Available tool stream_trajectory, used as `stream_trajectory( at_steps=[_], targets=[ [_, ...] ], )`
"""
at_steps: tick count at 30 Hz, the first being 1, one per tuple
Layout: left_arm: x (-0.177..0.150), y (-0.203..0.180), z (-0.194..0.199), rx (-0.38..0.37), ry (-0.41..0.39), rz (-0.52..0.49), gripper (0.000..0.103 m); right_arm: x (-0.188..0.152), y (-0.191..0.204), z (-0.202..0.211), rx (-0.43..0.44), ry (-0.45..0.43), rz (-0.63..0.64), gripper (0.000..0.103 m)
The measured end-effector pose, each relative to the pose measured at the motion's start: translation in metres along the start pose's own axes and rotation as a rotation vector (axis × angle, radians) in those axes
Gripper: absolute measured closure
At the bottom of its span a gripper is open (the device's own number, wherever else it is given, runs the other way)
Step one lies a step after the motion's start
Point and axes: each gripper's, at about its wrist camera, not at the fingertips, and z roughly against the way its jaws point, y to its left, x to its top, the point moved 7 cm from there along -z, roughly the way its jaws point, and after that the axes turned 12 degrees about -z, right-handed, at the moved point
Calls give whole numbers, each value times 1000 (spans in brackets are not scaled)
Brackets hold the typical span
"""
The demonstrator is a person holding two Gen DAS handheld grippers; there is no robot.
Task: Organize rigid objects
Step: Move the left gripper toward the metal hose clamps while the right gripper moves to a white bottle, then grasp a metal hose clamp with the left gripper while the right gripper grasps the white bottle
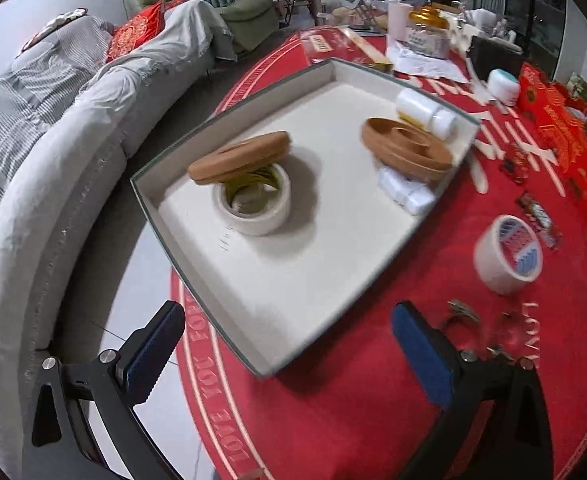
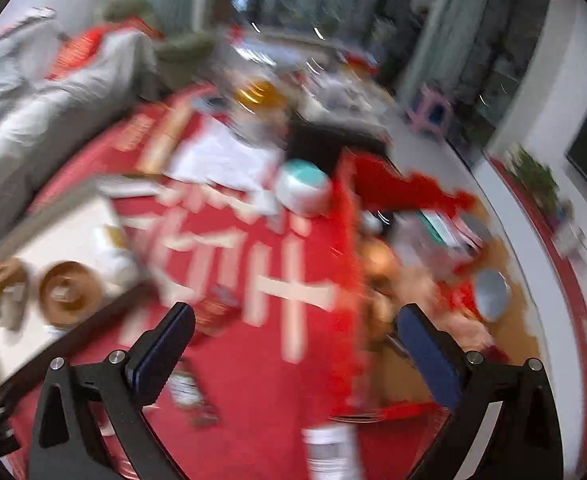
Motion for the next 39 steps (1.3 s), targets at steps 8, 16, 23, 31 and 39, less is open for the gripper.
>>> stream_trajectory(
  at_steps=[8, 16, 23, 31, 39],
  targets=[
    [-17, -32, 10, -79, 46, 11, 0, -36, 19, -24, 244, 283, -122, 0],
    [-8, -62, 6, -138, 55, 26, 0, -53, -8, 65, 214, 19, -127, 0],
    [-1, -81, -13, -114, 102, 31, 0, -132, -53, 26, 114, 219, -222, 0],
    [-2, -85, -27, -142, 110, 58, 0, -137, -65, -22, 78, 328, -257, 0],
    [3, -87, -29, -174, 136, 11, 1, -133, -31, -42, 84, 351, -127, 60]
  ],
)
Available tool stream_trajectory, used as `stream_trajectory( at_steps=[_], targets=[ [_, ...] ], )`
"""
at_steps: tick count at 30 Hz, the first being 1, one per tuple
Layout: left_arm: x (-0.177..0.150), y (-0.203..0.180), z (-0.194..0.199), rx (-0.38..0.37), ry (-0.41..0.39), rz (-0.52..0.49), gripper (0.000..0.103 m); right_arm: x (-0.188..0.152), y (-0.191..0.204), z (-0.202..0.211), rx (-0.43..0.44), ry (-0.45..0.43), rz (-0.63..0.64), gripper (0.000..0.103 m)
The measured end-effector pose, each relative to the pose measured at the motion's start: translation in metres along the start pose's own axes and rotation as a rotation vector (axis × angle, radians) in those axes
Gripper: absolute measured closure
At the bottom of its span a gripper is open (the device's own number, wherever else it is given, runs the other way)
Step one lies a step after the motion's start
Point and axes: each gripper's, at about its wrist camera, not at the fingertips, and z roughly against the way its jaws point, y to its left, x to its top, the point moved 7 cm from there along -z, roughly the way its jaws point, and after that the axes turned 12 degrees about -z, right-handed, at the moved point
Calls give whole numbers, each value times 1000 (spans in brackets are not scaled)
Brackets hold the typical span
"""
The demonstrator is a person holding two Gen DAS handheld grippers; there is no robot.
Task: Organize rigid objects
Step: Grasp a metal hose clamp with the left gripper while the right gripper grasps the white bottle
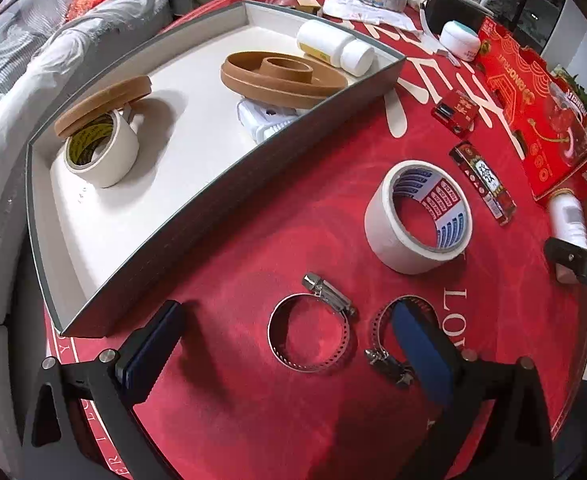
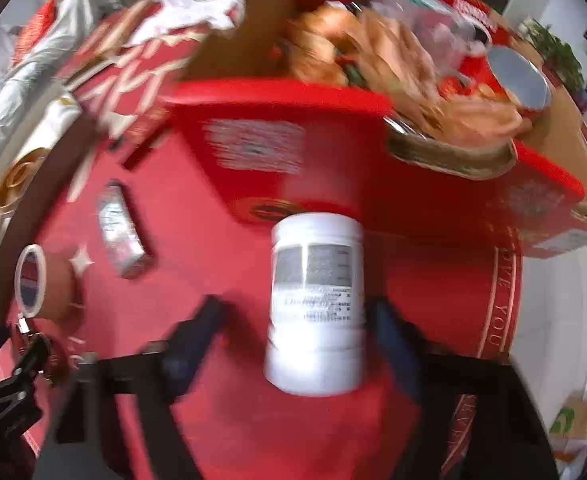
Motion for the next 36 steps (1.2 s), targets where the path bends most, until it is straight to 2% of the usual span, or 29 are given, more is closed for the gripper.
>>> stream_trajectory(
  at_steps=[2, 4, 5, 9, 10, 12, 14, 15, 16, 17, 21, 24, 26, 30, 31, 32, 33, 35, 36],
  targets=[
    [-1, 0, 2, -2, -5, -3, 8, -8, 8, 4, 29, 15, 25, 62],
    [-5, 3, 10, -1, -24, -6, 27, -16, 11, 6, 49, 24, 40, 62],
    [-7, 5, 13, -2, -29, -5, 31, -22, 12, 8, 58, 29, 43, 62],
    [-20, 13, 22, -14, -31, -12, 64, -37, 6, 13, 78, 40, 27, 62],
    [-25, 14, 25, -38, -29, -10, 67, -40, 4, 15, 85, 46, 23, 62],
    [-37, 16, 34, -81, -44, -4, 66, -48, 0, 18, 92, 55, 15, 62],
    [-43, 20, 43, -45, -69, -16, 46, -56, -3, 23, 98, 58, 18, 62],
    [-45, 23, 50, -3, -99, -17, 24, -60, -3, 24, 98, 53, 25, 62],
    [-43, 25, 56, 17, -130, -10, 18, -62, -3, 25, 94, 44, 35, 62],
    [-41, 25, 59, 23, -149, -7, 18, -64, -2, 26, 86, 31, 50, 62],
    [-35, 15, 49, -1, -84, 0, 18, -69, 0, 28, 49, 14, 91, 62],
    [-37, 7, 41, 21, -54, 4, 18, -67, -4, 29, 89, 35, 53, 62],
    [-36, 1, 35, 29, -38, 8, 18, -64, -8, 30, 86, 25, 36, 59],
    [-40, -8, 26, 39, -9, 26, 18, -58, -17, 30, 76, 24, 36, 58],
    [-40, -8, 26, 43, -22, 37, 17, -56, -17, 28, 68, 25, 37, 58],
    [-40, -9, 26, 48, -22, 41, 16, -53, -16, 26, 64, 25, 38, 56],
    [-40, -10, 25, 51, -23, 45, 15, -50, -13, 23, 60, 31, 41, 47],
    [-39, -11, 24, 66, -27, 55, 10, -48, -13, 20, 46, 30, 40, 35],
    [-40, -10, 22, 80, -28, 69, 4, -47, -13, 20, 39, 21, 42, 35]
  ],
)
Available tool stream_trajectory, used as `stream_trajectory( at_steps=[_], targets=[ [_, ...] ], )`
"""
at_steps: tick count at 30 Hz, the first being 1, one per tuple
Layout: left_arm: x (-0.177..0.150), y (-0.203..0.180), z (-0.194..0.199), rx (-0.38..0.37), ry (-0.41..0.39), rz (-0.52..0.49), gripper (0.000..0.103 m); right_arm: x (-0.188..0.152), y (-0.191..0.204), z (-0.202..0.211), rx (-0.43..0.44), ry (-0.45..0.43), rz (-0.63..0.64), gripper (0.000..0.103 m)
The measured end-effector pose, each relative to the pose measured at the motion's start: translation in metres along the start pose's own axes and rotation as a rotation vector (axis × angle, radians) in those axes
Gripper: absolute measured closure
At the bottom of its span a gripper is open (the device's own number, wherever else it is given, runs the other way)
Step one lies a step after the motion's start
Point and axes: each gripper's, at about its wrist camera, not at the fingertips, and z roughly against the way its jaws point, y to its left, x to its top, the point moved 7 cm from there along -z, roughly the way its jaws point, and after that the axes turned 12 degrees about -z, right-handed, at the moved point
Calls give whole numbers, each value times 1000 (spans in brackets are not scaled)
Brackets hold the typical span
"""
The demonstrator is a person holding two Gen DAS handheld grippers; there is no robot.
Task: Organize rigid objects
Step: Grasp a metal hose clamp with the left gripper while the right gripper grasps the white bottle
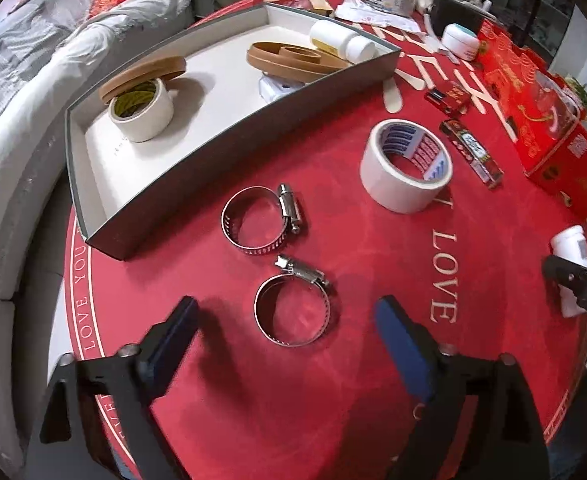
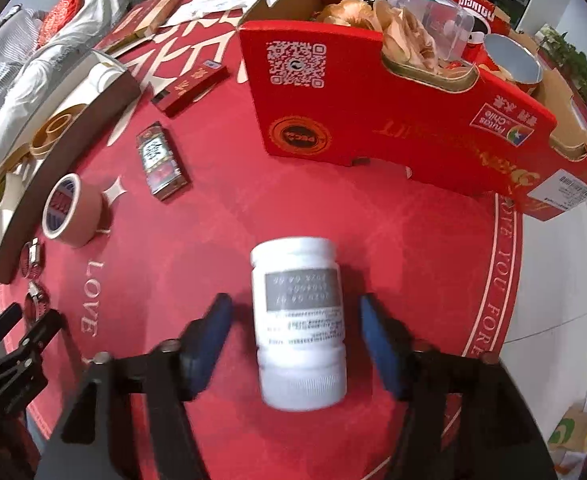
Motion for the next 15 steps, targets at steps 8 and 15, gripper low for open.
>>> stream_trajectory(
  at_steps=[8, 15],
  targets=[
    [-3, 1, 0, -26, 22, 53, 5, 4, 10, -7, -26, -7, 14, 30],
    [-4, -12, 18, -129, 34, -25, 66, -7, 19, -2, 1, 37, 15, 62]
  ],
)
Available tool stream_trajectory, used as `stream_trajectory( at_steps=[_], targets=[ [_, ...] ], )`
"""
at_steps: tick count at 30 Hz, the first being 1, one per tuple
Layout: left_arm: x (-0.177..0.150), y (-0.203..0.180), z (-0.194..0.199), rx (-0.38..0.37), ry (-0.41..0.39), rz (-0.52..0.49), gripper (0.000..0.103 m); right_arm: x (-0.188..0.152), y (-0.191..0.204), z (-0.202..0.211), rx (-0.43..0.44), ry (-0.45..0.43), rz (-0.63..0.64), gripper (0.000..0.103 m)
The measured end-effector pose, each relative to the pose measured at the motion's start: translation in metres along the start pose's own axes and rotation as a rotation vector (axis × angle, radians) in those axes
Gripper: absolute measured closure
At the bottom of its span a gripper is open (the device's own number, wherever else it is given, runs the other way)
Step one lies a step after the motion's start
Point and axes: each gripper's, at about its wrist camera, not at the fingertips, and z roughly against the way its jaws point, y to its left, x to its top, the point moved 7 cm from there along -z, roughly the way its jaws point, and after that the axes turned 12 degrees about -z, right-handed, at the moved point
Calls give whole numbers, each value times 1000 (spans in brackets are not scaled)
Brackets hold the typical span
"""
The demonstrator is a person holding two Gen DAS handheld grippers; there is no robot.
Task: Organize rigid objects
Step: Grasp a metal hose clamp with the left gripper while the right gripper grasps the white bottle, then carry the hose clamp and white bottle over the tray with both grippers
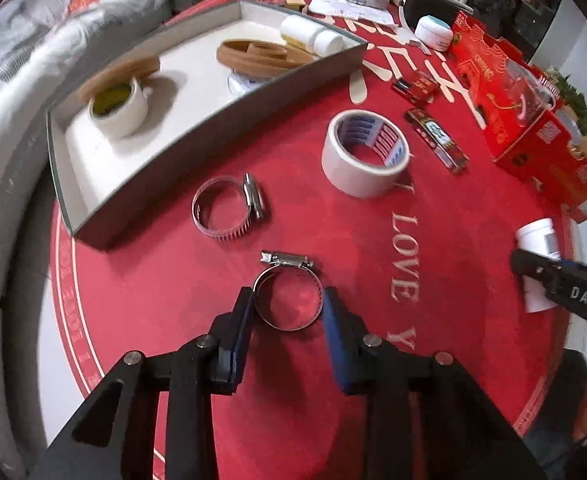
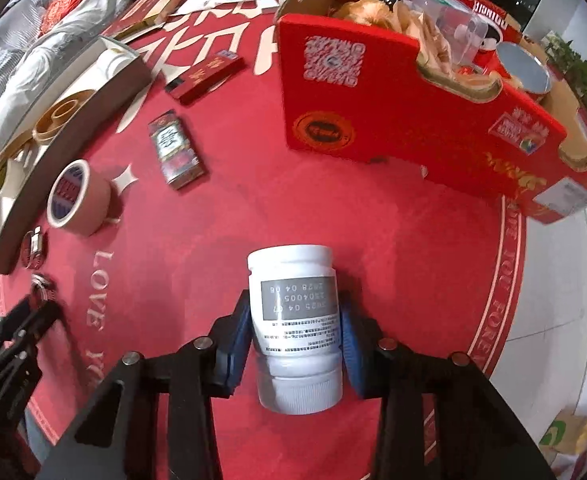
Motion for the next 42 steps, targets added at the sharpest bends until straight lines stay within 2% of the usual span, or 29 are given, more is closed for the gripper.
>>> stream_trajectory(
  at_steps=[5, 10, 18, 21, 25, 29, 33, 39, 42],
  targets=[
    [-5, 6, 29, 7, -51, 3, 66, -15, 3, 16, 54, 8, -42, 62],
    [13, 22, 68, 31, -120, 37, 66, -14, 23, 47, 105, -31, -22, 62],
    [63, 70, 136, 84, -277, 89, 66, 24, 94, 125, 231, -177, 51, 61],
    [88, 101, 160, 146, -346, 114, 66, 48, 125, 149, 268, -225, 85, 61],
    [113, 135, 169, 201, -386, 152, 66, 81, 167, 173, 307, -280, 127, 61],
    [127, 158, 149, 248, -369, 171, 66, 106, 203, 185, 338, -328, 159, 61],
    [129, 164, 108, 230, -304, 199, 66, 120, 239, 167, 334, -326, 199, 61],
    [122, 160, 44, 223, -195, 193, 66, 110, 261, 95, 294, -197, 202, 61],
    [123, 159, 28, 223, -172, 193, 66, 105, 262, 71, 269, -154, 215, 61]
  ],
)
